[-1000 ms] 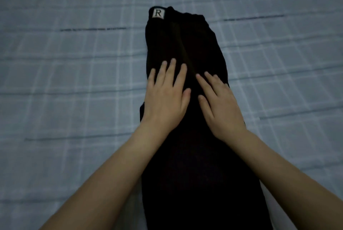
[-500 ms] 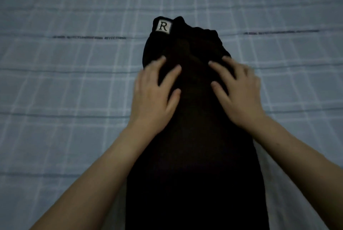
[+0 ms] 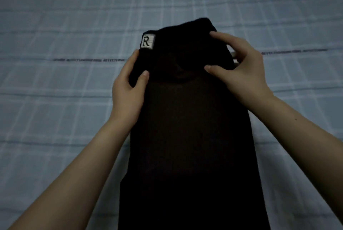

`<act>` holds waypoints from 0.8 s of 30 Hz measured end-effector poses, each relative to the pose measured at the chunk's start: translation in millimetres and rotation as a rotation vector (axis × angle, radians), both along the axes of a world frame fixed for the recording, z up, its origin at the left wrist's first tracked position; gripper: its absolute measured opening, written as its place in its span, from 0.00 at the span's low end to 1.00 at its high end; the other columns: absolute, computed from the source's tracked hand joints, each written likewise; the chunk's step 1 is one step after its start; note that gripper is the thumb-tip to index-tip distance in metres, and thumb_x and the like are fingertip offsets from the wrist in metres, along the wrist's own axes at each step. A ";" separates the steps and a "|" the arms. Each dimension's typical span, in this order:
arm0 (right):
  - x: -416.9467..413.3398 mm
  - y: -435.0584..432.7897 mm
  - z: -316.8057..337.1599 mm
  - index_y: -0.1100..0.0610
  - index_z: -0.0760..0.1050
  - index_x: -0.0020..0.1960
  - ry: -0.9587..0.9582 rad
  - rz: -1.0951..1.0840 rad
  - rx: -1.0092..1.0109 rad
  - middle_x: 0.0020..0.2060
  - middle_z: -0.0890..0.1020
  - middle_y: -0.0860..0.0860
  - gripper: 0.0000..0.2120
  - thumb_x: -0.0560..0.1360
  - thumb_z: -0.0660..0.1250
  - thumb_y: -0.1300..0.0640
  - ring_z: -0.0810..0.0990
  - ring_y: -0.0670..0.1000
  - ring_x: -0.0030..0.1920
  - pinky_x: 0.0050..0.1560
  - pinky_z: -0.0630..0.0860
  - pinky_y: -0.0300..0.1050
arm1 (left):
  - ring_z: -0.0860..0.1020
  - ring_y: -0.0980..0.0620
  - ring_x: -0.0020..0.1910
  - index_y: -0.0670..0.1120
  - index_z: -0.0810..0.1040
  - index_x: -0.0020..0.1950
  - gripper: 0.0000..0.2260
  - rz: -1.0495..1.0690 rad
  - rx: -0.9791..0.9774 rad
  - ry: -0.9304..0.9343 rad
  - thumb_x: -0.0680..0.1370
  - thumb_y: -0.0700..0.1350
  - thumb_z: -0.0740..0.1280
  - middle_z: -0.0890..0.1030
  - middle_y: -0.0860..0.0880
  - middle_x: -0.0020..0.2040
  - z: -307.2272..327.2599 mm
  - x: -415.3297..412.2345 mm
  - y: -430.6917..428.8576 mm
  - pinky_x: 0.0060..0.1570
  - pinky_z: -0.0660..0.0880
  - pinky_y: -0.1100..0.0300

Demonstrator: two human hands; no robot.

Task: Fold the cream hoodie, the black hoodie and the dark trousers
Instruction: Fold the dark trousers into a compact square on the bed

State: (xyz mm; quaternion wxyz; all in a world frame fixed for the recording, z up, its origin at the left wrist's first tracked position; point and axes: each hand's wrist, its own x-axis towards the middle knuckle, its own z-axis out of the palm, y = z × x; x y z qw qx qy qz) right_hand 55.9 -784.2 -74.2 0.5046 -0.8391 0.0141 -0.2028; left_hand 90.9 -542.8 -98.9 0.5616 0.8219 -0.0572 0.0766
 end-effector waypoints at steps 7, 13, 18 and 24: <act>27.2 20.1 -37.0 0.47 0.71 0.71 0.369 0.121 0.148 0.59 0.79 0.43 0.30 0.72 0.76 0.55 0.78 0.30 0.52 0.52 0.73 0.25 | 0.67 0.58 0.68 0.55 0.63 0.77 0.26 -0.028 0.239 0.177 0.80 0.47 0.66 0.67 0.51 0.71 -14.6 25.5 17.7 0.63 0.63 0.69; 32.0 16.6 -25.0 0.47 0.75 0.67 0.272 0.062 0.214 0.49 0.83 0.48 0.20 0.77 0.71 0.57 0.84 0.41 0.46 0.42 0.78 0.32 | 0.64 0.49 0.71 0.54 0.66 0.75 0.26 -0.270 0.456 0.065 0.78 0.57 0.66 0.68 0.51 0.71 -2.7 88.2 2.6 0.69 0.58 0.61; 29.4 26.8 -22.0 0.46 0.74 0.67 0.246 0.080 0.216 0.50 0.84 0.53 0.22 0.76 0.72 0.60 0.85 0.49 0.48 0.42 0.79 0.35 | 0.72 0.63 0.51 0.48 0.77 0.62 0.17 -0.260 0.295 0.060 0.75 0.48 0.73 0.71 0.52 0.56 -9.2 90.8 8.8 0.51 0.63 0.81; 17.8 36.9 17.8 0.48 0.76 0.66 0.132 0.099 0.222 0.50 0.85 0.51 0.22 0.75 0.73 0.63 0.85 0.46 0.49 0.46 0.80 0.36 | 0.77 0.55 0.51 0.52 0.78 0.53 0.15 -0.210 0.182 -0.083 0.69 0.48 0.77 0.76 0.51 0.53 27.8 85.6 27.7 0.55 0.75 0.62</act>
